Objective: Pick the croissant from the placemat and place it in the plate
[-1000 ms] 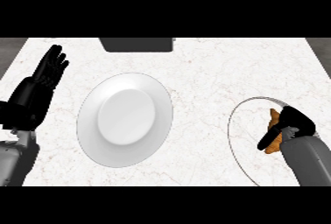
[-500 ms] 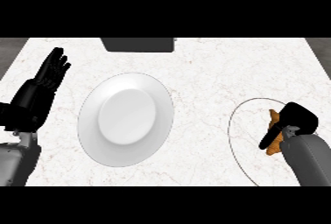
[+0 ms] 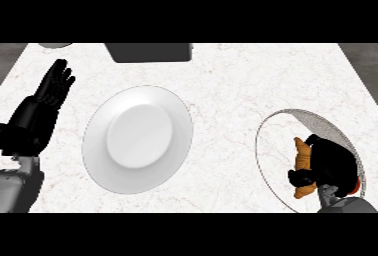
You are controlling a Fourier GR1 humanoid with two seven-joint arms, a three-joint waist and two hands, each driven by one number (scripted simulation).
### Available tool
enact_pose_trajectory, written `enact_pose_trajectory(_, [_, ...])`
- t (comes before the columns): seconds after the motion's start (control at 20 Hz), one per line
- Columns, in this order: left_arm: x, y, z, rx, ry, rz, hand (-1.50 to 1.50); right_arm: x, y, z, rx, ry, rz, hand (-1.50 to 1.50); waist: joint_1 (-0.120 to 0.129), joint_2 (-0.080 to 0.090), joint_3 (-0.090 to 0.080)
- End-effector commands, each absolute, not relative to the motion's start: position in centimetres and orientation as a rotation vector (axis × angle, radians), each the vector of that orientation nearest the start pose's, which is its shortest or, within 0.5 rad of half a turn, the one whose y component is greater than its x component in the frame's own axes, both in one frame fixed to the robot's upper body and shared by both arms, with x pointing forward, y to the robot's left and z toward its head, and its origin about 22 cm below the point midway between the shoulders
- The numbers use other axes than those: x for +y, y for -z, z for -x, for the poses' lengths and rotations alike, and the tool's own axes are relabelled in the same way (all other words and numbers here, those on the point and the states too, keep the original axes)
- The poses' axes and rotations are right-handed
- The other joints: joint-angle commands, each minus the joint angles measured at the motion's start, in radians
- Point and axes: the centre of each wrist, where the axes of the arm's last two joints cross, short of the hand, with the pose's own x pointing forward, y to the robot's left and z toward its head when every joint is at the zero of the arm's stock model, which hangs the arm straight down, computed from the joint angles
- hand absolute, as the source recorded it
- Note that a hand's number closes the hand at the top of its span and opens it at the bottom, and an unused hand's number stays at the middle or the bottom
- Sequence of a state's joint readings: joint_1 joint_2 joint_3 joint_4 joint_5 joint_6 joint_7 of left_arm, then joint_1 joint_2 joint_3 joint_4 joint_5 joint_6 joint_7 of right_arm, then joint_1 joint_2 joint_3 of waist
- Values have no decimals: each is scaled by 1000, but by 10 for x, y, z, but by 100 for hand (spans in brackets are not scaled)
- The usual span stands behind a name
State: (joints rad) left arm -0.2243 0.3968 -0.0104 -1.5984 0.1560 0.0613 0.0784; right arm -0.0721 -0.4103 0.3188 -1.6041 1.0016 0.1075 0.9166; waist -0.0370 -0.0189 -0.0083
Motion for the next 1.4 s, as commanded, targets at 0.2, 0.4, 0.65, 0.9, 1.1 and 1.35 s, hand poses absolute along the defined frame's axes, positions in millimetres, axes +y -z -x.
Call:
enact_pose_trajectory(0.2, [284,-90,-289,-1731,208,-171,0,-207,-75,-153,-1024,-814,1181,150,3,10,8])
enact_pose_trajectory(0.4, [289,-97,-298,-1739,205,-157,0,-180,-111,-139,-1252,-797,1149,150,16,14,7])
enact_pose_trajectory(0.65, [283,-100,-291,-1742,232,-151,0,-154,-144,-127,-1525,-701,989,150,38,15,8])
enact_pose_trajectory(0.9, [264,-127,-300,-1737,240,-134,0,-99,-158,-128,-1625,-697,907,150,42,16,8])
enact_pose_trajectory(1.1, [273,-124,-305,-1750,243,-142,0,-58,-159,-140,-1635,-746,861,150,43,19,7])
enact_pose_trajectory(1.35, [275,-98,-301,-1752,237,-138,0,-41,-176,-191,-1637,-717,810,150,50,22,7])
